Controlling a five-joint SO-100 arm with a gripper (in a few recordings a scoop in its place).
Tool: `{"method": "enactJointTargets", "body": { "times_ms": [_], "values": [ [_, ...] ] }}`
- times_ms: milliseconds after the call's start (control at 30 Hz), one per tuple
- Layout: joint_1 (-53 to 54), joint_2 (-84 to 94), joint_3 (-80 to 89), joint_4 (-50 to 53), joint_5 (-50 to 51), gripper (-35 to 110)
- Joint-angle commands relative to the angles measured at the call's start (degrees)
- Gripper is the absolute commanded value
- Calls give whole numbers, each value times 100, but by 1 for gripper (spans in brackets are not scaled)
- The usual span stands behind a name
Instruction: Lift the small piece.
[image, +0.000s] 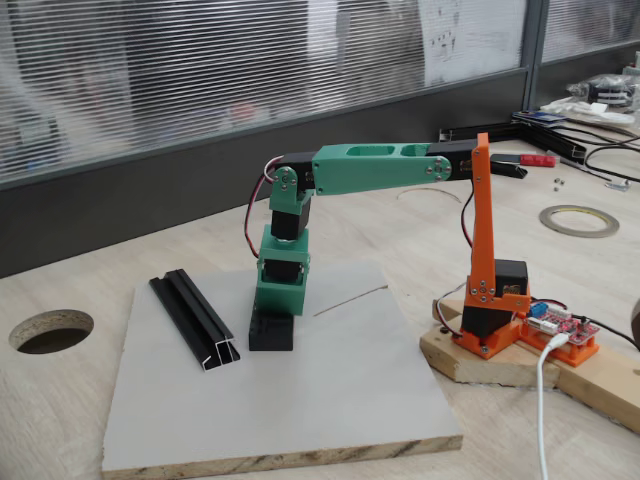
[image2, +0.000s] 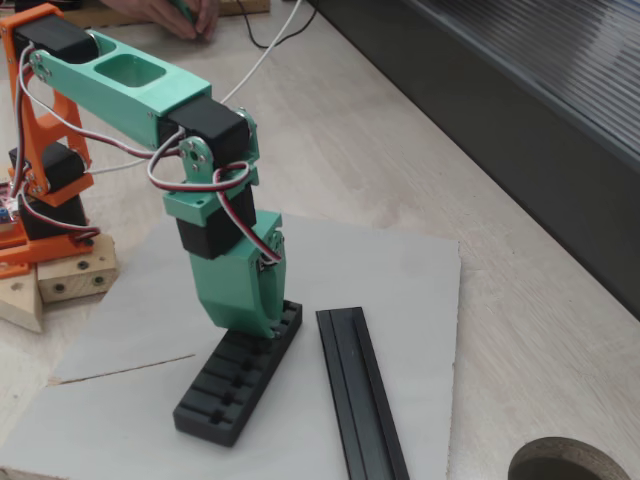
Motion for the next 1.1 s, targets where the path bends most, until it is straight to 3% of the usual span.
{"method": "enactJointTargets", "body": {
  "times_ms": [0, 567, 1067],
  "values": [
    [53, 105, -9, 35, -53, 7],
    [53, 149, -18, 35, -70, 7],
    [105, 1222, -9, 44, -9, 7]
  ]
}}
